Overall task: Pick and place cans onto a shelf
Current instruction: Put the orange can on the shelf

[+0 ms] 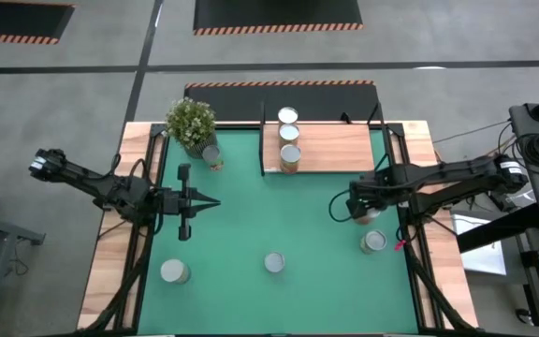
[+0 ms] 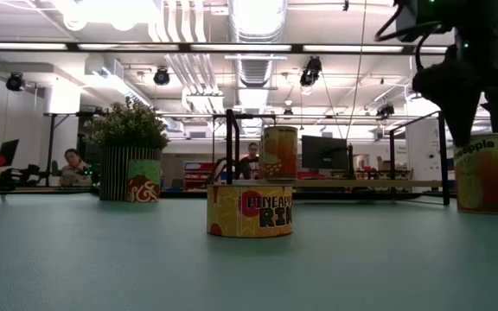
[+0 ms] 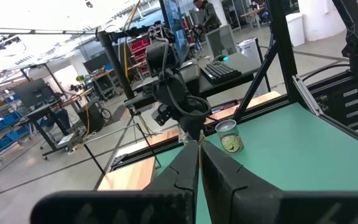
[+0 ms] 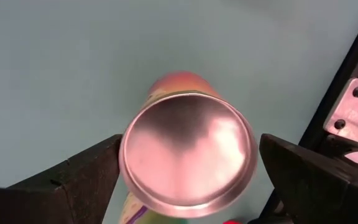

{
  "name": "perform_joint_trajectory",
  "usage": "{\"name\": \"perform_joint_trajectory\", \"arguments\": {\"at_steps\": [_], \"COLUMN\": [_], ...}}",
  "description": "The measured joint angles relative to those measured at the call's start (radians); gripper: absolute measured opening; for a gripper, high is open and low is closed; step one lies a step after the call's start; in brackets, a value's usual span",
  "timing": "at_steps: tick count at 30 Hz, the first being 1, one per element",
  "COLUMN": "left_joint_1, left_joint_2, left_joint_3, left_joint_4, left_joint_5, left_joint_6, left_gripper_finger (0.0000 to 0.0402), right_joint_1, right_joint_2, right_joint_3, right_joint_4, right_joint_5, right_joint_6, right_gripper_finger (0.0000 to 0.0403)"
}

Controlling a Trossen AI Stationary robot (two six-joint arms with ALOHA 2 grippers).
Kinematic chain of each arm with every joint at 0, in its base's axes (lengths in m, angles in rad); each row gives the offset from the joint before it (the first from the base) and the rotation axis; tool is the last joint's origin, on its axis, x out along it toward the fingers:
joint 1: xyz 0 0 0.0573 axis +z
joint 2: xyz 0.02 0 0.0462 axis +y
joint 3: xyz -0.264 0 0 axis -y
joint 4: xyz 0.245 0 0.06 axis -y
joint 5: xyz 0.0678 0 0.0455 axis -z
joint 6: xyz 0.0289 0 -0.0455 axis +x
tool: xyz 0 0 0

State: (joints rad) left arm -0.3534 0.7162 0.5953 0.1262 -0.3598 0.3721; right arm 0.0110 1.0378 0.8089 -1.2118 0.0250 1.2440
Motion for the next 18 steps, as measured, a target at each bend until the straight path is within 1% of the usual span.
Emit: {"name": "perform_joint_trajectory", "arguments": {"at_steps": [3, 8, 9, 14, 18], "left_joint_1": [0.0, 0.0, 0.0, 0.0, 0.0], "left_joint_2": [0.0, 0.0, 0.0, 0.0, 0.0], "left_joint_3": [0.0, 0.0, 0.0, 0.0, 0.0], "left_joint_4": [0.0, -0.002, -0.002, -0.002, -0.002], "left_joint_5": [0.0, 0.0, 0.0, 0.0, 0.0], "left_joint_6": [0.0, 0.0, 0.0, 0.0, 0.0], "left_gripper_finger": [0.0, 0.0, 0.0, 0.0, 0.0], "right_joint_1": [0.0, 0.0, 0.0, 0.0, -0.001], "right_joint_2": [0.0, 0.0, 0.0, 0.0, 0.0], "right_joint_3": [-0.023, -0.027, -0.027, -0.016, 0.038], "right_joint_4": [0.004, 0.021, 0.021, 0.029, 0.032], "right_joint_5": [-0.006, -0.007, -0.007, -0.019, -0.018], "right_joint_6": [0.003, -0.003, -0.004, -0.005, -0.02], "right_gripper_finger": [0.0359, 0.0308, 0.0303, 0.0303, 0.0304]}}
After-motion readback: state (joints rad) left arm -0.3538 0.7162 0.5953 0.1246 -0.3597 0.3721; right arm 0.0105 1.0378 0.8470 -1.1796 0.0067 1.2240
